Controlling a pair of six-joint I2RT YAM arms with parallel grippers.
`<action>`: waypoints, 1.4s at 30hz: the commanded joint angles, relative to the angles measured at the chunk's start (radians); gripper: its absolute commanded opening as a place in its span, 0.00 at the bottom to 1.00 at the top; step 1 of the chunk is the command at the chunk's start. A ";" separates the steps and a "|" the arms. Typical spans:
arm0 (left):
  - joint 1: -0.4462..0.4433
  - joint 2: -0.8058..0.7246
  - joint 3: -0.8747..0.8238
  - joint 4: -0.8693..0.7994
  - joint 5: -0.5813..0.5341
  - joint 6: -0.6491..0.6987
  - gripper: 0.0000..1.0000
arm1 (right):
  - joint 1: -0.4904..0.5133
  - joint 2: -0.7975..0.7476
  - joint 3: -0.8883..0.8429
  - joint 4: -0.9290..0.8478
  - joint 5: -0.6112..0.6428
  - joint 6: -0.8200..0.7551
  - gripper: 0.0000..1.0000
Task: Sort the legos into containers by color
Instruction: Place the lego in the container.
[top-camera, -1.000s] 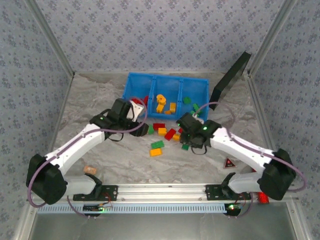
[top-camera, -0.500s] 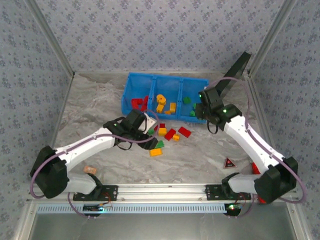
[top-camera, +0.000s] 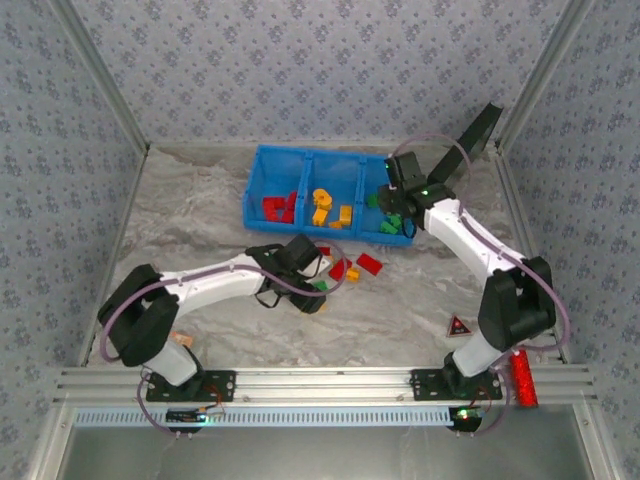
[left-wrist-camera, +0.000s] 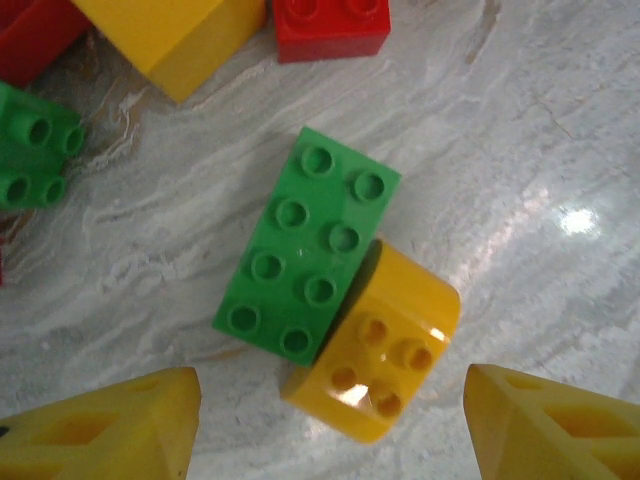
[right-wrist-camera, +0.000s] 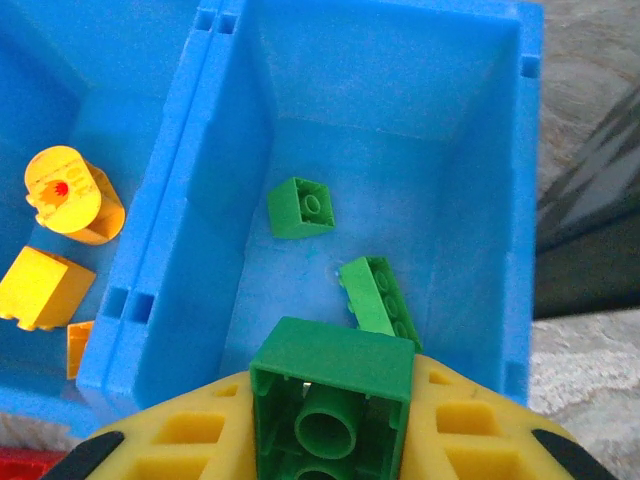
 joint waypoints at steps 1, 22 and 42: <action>-0.018 0.038 0.058 0.003 -0.075 0.040 0.73 | -0.004 0.058 0.058 0.035 -0.020 -0.035 0.20; -0.040 0.089 0.111 -0.079 -0.091 0.065 0.76 | -0.028 0.337 0.204 0.020 -0.045 -0.067 0.23; -0.071 0.063 -0.003 -0.004 -0.026 0.035 0.76 | -0.061 0.364 0.237 -0.010 -0.090 -0.074 0.37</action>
